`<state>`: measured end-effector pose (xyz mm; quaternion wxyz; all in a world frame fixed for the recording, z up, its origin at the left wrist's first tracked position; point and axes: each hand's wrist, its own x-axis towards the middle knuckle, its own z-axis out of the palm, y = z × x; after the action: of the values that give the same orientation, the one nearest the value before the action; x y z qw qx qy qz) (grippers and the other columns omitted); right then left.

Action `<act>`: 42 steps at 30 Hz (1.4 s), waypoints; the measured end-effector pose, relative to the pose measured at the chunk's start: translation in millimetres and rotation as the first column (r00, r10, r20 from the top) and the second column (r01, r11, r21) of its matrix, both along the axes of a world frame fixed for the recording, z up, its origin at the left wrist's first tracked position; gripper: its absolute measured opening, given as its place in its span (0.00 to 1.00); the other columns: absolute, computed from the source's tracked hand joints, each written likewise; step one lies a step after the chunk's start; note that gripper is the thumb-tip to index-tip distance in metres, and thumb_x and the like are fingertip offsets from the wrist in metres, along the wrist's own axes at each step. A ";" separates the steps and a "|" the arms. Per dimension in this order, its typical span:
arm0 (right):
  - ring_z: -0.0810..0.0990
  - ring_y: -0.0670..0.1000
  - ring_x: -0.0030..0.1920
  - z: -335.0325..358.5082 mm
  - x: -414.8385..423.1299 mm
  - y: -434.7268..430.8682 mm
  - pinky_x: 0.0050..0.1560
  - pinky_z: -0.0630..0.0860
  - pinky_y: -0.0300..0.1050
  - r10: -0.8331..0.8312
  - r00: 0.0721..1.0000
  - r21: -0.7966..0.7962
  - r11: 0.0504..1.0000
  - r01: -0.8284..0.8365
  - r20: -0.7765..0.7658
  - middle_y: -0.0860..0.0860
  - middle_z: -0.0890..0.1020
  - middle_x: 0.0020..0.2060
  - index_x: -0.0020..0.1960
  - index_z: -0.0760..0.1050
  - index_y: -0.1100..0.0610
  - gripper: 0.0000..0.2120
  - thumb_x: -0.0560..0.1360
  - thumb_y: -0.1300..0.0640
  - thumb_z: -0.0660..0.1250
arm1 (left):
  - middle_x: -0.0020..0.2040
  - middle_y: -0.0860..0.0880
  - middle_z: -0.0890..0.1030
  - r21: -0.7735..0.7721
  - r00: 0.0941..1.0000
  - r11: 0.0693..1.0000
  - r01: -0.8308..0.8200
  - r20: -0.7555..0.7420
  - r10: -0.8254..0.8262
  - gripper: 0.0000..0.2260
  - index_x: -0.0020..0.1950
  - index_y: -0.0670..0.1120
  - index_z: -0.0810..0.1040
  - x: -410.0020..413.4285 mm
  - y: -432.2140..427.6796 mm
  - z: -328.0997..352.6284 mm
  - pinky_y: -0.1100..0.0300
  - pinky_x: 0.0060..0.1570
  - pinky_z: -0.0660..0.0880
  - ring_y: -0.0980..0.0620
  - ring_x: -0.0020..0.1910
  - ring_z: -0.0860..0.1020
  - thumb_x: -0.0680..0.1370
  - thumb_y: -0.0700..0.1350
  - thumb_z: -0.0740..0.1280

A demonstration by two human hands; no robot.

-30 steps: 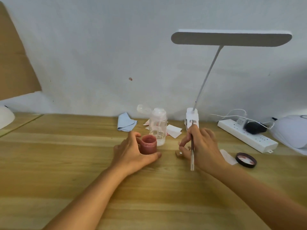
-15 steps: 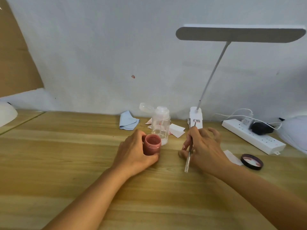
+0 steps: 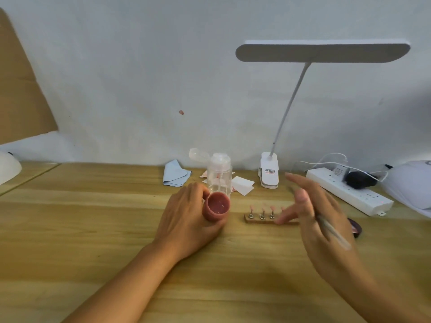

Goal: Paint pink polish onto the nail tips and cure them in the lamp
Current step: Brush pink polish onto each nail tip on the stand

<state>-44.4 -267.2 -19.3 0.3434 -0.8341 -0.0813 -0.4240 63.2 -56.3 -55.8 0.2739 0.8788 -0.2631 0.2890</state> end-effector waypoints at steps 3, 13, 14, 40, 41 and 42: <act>0.81 0.50 0.46 1.5 -4.1 -33.9 0.50 0.74 0.49 -0.073 0.997 0.080 0.994 0.074 -0.008 0.44 0.83 0.36 0.53 0.73 0.48 0.08 0.82 0.48 0.57 | 0.49 0.54 0.77 -0.048 0.999 0.999 -0.007 0.035 0.009 0.25 0.54 0.49 0.71 -1.9 -3.7 2.1 0.56 0.49 0.72 0.53 0.47 0.75 0.66 0.59 0.77; 0.77 0.58 0.58 -27.3 -2.7 -98.0 0.62 0.70 0.55 -0.423 0.662 -0.103 0.879 0.465 -0.619 0.49 0.79 0.58 0.61 0.66 0.51 0.29 0.68 0.40 0.73 | 0.51 0.57 0.73 -0.065 0.999 0.998 -0.012 -0.051 0.008 0.25 0.55 0.52 0.68 -3.8 -13.6 -3.8 0.61 0.48 0.70 0.56 0.50 0.73 0.67 0.58 0.77; 0.77 0.57 0.58 -28.3 -1.5 -97.2 0.62 0.70 0.55 -0.437 0.661 -0.126 0.877 0.464 -0.610 0.49 0.79 0.58 0.62 0.66 0.52 0.29 0.69 0.41 0.73 | 0.51 0.57 0.73 -0.065 0.999 0.998 -0.016 -0.046 0.013 0.25 0.56 0.51 0.69 -3.9 -12.7 -3.7 0.62 0.48 0.69 0.56 0.50 0.73 0.67 0.57 0.77; 0.78 0.50 0.53 -20.8 9.2 -50.8 0.55 0.75 0.51 -0.280 0.832 -0.195 0.958 0.211 -0.478 0.44 0.73 0.57 0.65 0.61 0.52 0.28 0.72 0.52 0.72 | 0.59 0.44 0.77 0.149 0.986 0.981 -0.121 0.131 0.102 0.27 0.63 0.41 0.73 -7.0 -13.9 -2.4 0.52 0.51 0.77 0.43 0.56 0.78 0.68 0.46 0.76; 0.78 0.51 0.53 -22.3 12.9 -48.8 0.55 0.75 0.51 -0.281 0.824 -0.196 0.958 0.209 -0.492 0.46 0.73 0.58 0.65 0.60 0.52 0.27 0.73 0.52 0.72 | 0.59 0.44 0.77 0.179 0.970 0.979 -0.099 0.235 0.055 0.25 0.62 0.41 0.75 -10.1 -15.8 0.5 0.52 0.49 0.78 0.43 0.54 0.79 0.68 0.45 0.77; 0.79 0.53 0.53 -25.2 15.0 -46.9 0.54 0.75 0.51 -0.285 0.823 -0.200 0.957 0.211 -0.491 0.47 0.74 0.58 0.65 0.61 0.53 0.27 0.73 0.53 0.71 | 0.58 0.44 0.77 0.207 0.953 0.977 -0.057 0.304 -0.008 0.24 0.61 0.42 0.76 -13.7 -18.7 2.7 0.53 0.47 0.78 0.45 0.52 0.79 0.68 0.44 0.77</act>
<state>-29.3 -314.1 -44.5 0.2363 -0.9418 0.0939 -0.2201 49.5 -75.0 -53.1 0.1309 0.8516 -0.3204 0.3937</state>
